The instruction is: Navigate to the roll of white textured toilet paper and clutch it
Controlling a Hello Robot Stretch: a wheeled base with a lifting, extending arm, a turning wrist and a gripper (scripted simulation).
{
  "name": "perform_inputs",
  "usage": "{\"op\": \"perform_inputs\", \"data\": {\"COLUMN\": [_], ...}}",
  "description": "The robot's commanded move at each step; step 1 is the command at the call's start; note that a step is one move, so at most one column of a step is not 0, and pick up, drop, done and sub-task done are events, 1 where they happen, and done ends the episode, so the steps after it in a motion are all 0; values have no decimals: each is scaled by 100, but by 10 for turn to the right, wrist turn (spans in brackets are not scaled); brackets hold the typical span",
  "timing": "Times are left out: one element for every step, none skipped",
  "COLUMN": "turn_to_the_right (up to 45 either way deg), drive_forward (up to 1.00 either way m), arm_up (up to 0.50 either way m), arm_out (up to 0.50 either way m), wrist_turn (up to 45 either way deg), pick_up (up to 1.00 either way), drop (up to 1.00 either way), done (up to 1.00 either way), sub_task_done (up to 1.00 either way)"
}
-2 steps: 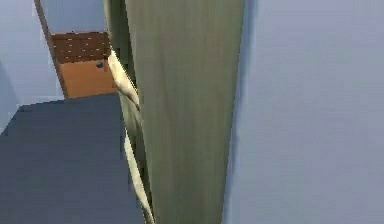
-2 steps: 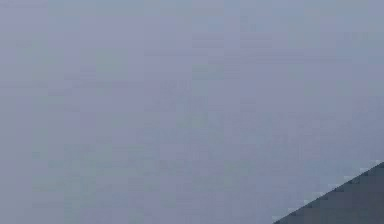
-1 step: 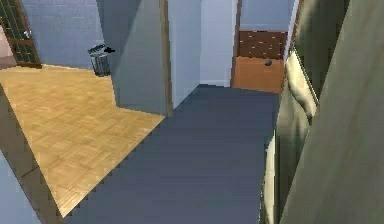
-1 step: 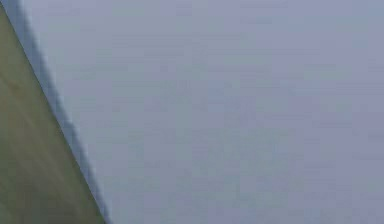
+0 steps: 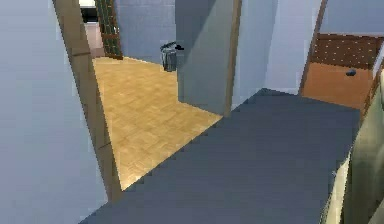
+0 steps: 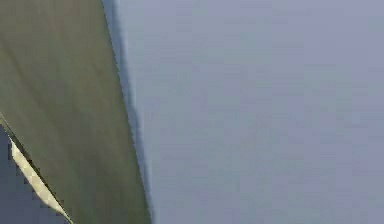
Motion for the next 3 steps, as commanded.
{"op": "perform_inputs", "data": {"turn_to_the_right": [0,-60,0], "drive_forward": [100,0,60], "arm_up": [0,0,0], "arm_out": [0,0,0], "wrist_turn": [0,0,0], "pick_up": [0,0,0], "drop": [0,0,0], "done": [0,0,0], "sub_task_done": [0,0,0]}}
